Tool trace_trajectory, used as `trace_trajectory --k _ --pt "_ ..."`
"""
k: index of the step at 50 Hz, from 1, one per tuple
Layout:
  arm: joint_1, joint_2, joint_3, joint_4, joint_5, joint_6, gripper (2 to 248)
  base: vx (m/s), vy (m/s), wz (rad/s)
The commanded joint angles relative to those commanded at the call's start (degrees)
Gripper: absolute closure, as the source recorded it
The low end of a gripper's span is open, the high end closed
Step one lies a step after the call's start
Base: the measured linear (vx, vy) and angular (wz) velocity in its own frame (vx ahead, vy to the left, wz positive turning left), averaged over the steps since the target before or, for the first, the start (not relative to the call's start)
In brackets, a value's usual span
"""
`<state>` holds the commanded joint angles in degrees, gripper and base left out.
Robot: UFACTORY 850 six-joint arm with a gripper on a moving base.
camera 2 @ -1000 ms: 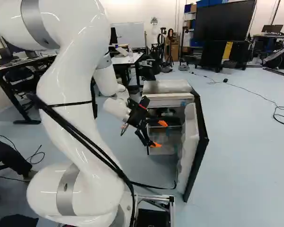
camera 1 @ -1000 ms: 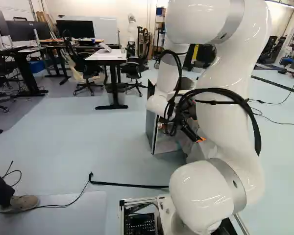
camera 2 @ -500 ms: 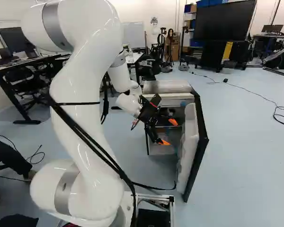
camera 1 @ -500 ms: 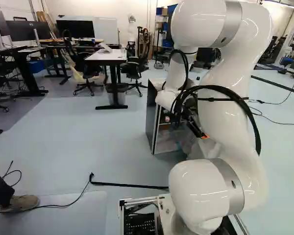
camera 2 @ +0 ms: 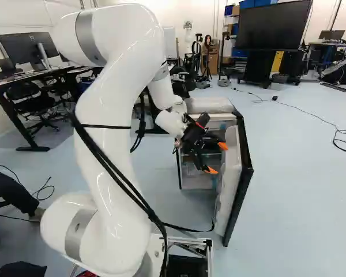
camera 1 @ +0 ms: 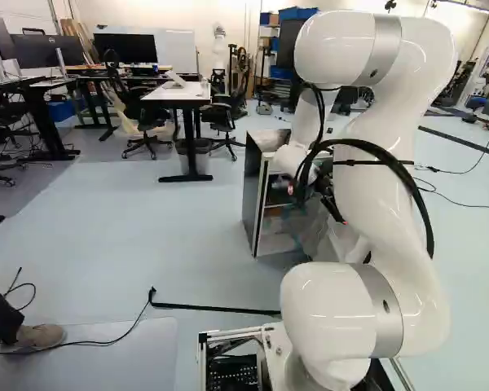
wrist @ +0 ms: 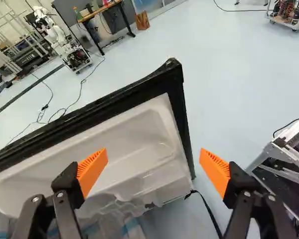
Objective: Open the fridge door
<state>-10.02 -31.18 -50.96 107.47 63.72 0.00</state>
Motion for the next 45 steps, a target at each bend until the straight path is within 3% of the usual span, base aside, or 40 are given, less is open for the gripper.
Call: trace_trajectory --k 20,45 --pt "-5.0 -2.6 -4.8 -4.6 0.0 0.0 3 0.0 0.0 0.0" --pt "-10.5 -6.1 -11.1 -6.3 0.0 0.0 3 0.0 0.0 0.0"
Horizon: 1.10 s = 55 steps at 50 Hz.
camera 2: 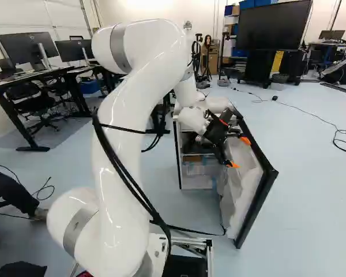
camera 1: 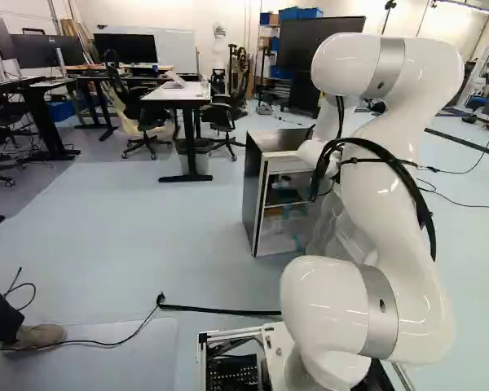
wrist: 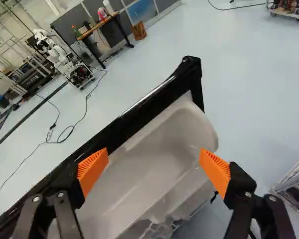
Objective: Open the fridge door
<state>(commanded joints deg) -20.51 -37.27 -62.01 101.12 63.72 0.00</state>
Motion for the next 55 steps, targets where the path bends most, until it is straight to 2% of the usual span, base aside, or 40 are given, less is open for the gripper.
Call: trace_trajectory --k 32,42,55 --pt "-5.9 -4.2 -7.5 -0.5 0.0 0.0 3 0.0 0.0 0.0" --pt "-6.0 -3.2 -5.6 -1.1 0.0 0.0 3 0.0 0.0 0.0" --pt "-5.3 -0.3 -0.6 -4.1 -0.1 0.0 3 0.0 0.0 0.0"
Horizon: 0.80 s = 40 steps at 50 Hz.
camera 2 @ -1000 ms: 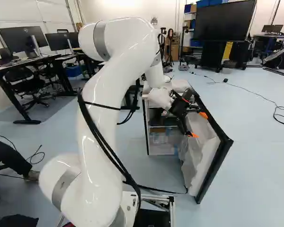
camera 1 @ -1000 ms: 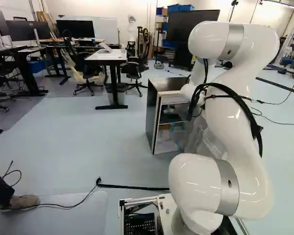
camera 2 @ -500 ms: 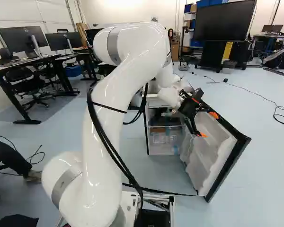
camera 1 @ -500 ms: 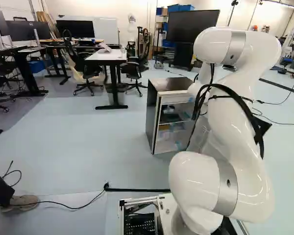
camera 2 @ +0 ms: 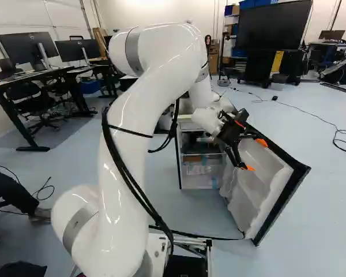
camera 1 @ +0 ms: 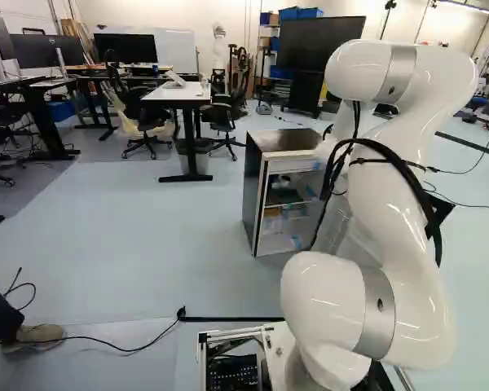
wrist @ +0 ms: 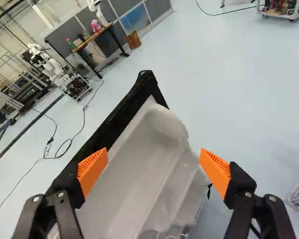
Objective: Open the fridge door
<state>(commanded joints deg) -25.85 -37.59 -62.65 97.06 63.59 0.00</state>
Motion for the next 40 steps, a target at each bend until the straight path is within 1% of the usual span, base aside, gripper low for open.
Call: trace_trajectory --k 18,40 --pt "2.1 4.2 7.2 -5.7 -1.4 0.0 3 0.0 0.0 0.0" --pt "5.9 8.8 14.5 -13.1 -4.5 0.0 3 0.0 0.0 0.0"
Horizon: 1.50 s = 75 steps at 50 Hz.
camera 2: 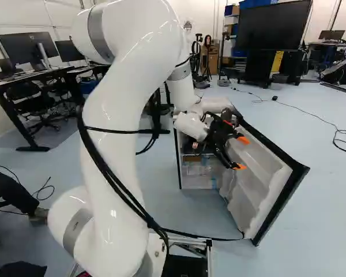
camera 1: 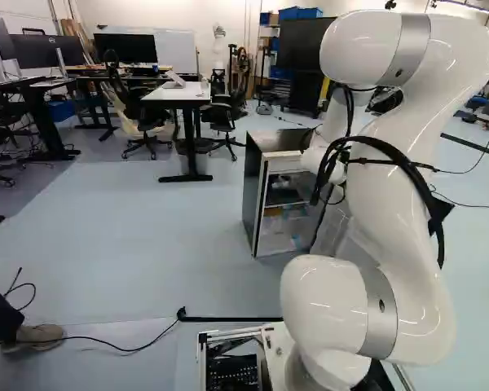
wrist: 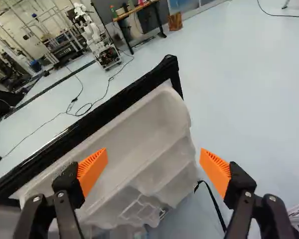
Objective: Open the fridge door
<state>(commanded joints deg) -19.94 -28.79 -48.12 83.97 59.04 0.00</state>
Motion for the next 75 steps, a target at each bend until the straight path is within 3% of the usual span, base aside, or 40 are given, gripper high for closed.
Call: trace_trajectory --k 50,75 --pt "9.5 10.9 15.7 -20.0 -6.6 0.0 3 0.0 0.0 0.0" --pt "12.3 15.3 21.3 -29.4 -8.9 0.0 3 0.0 0.0 0.0"
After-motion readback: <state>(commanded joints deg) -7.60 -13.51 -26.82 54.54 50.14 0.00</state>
